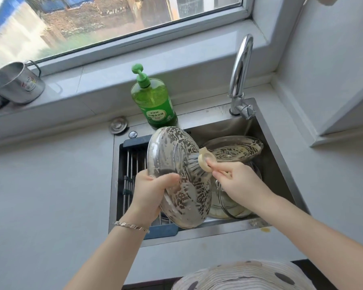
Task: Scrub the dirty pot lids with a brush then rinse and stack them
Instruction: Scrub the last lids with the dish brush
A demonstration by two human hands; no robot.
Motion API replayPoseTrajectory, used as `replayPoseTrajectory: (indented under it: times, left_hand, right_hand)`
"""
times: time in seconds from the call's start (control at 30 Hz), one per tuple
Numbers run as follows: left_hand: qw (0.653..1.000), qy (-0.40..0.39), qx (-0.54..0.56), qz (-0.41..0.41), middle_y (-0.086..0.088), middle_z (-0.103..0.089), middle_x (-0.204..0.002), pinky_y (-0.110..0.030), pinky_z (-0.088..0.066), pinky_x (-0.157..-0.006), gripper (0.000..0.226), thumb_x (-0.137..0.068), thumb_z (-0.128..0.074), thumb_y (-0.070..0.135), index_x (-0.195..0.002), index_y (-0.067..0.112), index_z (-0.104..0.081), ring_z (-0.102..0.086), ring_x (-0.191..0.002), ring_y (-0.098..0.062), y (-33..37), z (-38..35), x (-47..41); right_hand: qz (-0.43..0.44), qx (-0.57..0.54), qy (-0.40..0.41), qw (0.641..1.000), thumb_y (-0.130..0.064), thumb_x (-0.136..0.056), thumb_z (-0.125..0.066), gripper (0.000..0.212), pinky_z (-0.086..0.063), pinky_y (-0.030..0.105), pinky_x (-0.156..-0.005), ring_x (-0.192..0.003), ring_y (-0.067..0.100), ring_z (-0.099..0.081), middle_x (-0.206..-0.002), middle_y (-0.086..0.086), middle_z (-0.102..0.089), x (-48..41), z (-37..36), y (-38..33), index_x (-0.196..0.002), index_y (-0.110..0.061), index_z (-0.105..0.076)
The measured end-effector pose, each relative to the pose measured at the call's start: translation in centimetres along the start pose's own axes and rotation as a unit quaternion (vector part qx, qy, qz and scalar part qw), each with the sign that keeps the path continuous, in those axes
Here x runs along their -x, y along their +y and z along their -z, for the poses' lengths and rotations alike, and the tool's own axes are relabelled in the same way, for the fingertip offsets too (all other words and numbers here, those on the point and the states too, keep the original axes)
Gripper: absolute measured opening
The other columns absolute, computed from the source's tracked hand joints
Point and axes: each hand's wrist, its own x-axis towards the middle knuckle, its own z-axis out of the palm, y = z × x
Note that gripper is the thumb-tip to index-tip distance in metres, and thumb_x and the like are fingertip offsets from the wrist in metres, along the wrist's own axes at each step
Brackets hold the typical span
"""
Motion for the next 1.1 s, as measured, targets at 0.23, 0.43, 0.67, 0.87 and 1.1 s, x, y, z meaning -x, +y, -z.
replayPoseTrajectory:
  times: [0.23,0.43,0.67,0.87,1.1]
  left_hand:
    - [0.999,-0.021,-0.022,-0.027,-0.029,-0.068,-0.092,-0.051,-0.057,-0.074,0.033,-0.061,-0.070,0.004,-0.092,-0.006,-0.066,-0.068,-0.084,-0.043,0.4,0.3,0.3]
    - [0.994,0.036,0.086,0.061,-0.025,-0.068,-0.093,-0.040,-0.059,-0.064,0.026,-0.078,-0.060,-0.009,-0.103,-0.005,-0.065,-0.069,-0.076,-0.034,-0.1,-0.7,0.4]
    - [0.992,0.112,0.050,0.018,-0.022,-0.070,-0.094,-0.041,-0.057,-0.072,0.014,-0.078,-0.063,-0.008,-0.088,0.001,-0.067,-0.069,-0.081,-0.032,0.1,-2.1,-1.9]
    - [0.810,-0.073,-0.460,-0.357,-0.003,-0.042,-0.040,-0.026,-0.033,-0.037,0.036,-0.078,-0.057,-0.001,-0.047,0.011,-0.042,-0.038,-0.034,-0.021,-1.4,-1.6,-1.9]
    - [0.559,-0.196,-0.660,-0.462,0.003,-0.050,-0.049,-0.011,-0.027,-0.034,0.023,-0.046,-0.073,0.012,-0.043,0.018,-0.050,-0.044,-0.031,-0.014,-4.6,-2.0,-2.2]
  right_hand:
    - [-0.147,-0.159,-0.020,0.976,-0.019,-0.097,-0.049,0.035,-0.023,0.016,-0.034,-0.032,0.002,-0.030,-0.048,-0.006,-0.039,-1.0,1.0,1.7,-0.130,-0.028,-0.053]
    - [-0.095,-0.160,0.057,0.981,-0.016,-0.097,-0.047,0.038,-0.028,0.014,-0.040,-0.041,0.005,-0.033,-0.046,-0.014,-0.039,0.2,-1.1,1.9,-0.133,-0.027,-0.049]
    - [-0.100,-0.232,0.043,0.967,-0.016,-0.097,-0.047,0.041,-0.028,0.008,-0.041,-0.047,-0.003,-0.037,-0.045,-0.022,-0.043,0.2,-1.4,0.5,-0.136,-0.029,-0.046]
    - [-0.149,-0.325,0.121,0.926,-0.040,-0.090,-0.057,0.041,-0.026,0.014,-0.035,-0.039,-0.001,-0.032,-0.084,0.000,-0.061,-0.9,2.8,0.3,-0.125,-0.023,-0.047]
    - [-0.263,-0.349,0.081,0.896,-0.013,-0.085,-0.065,0.013,-0.020,0.015,-0.031,-0.037,0.006,-0.024,-0.053,0.000,-0.043,-1.1,3.1,1.6,-0.088,-0.008,-0.053]
